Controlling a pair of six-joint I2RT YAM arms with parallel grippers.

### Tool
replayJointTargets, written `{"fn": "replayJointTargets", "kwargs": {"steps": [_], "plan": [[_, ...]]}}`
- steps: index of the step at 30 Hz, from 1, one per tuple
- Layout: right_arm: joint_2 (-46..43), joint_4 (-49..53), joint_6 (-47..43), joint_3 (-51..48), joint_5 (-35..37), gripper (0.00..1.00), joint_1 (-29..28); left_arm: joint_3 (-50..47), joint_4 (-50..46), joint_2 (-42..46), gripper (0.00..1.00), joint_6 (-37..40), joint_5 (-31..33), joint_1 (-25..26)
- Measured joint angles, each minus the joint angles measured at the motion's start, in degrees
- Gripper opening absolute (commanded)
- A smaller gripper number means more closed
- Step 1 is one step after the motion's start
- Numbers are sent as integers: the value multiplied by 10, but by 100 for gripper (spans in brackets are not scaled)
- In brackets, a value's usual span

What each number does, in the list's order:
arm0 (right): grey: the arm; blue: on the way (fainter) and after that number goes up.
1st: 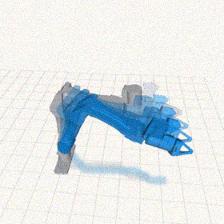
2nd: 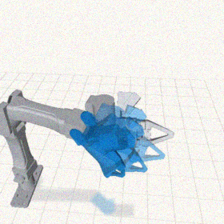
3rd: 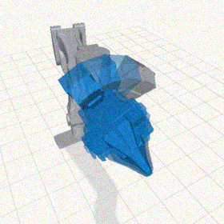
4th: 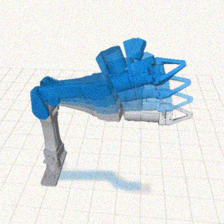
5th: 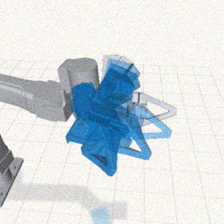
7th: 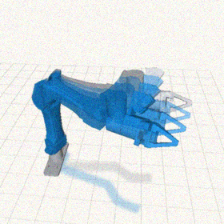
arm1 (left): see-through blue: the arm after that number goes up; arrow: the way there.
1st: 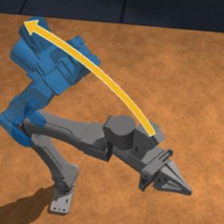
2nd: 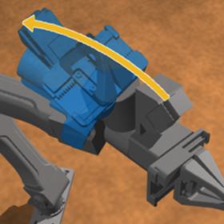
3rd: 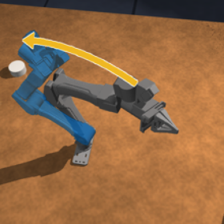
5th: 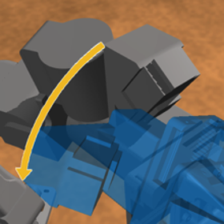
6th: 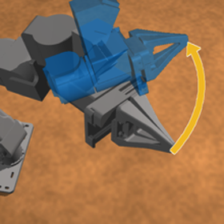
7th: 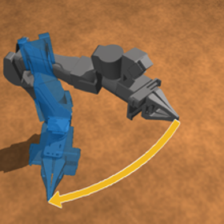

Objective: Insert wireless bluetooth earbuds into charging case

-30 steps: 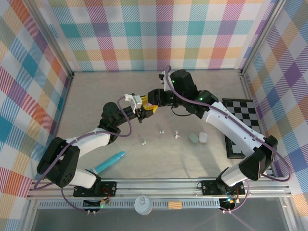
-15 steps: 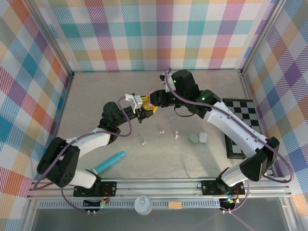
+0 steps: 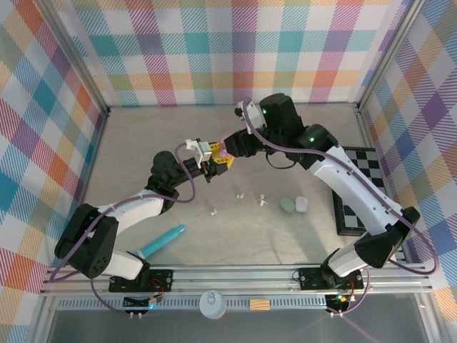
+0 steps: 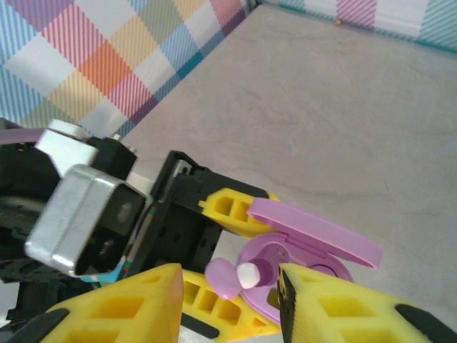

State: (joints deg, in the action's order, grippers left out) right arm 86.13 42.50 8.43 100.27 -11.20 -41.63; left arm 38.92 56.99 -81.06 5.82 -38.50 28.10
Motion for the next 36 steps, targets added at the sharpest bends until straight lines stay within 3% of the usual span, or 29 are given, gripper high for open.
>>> {"fn": "replayJointTargets", "kwargs": {"steps": [14, 36], "plan": [[59, 44, -24, 37, -75, 37, 0, 4, 0, 0, 27, 0, -7, 0], [80, 54, -16, 40, -53, 37, 0, 4, -8, 1, 28, 0, -8, 0]]}}
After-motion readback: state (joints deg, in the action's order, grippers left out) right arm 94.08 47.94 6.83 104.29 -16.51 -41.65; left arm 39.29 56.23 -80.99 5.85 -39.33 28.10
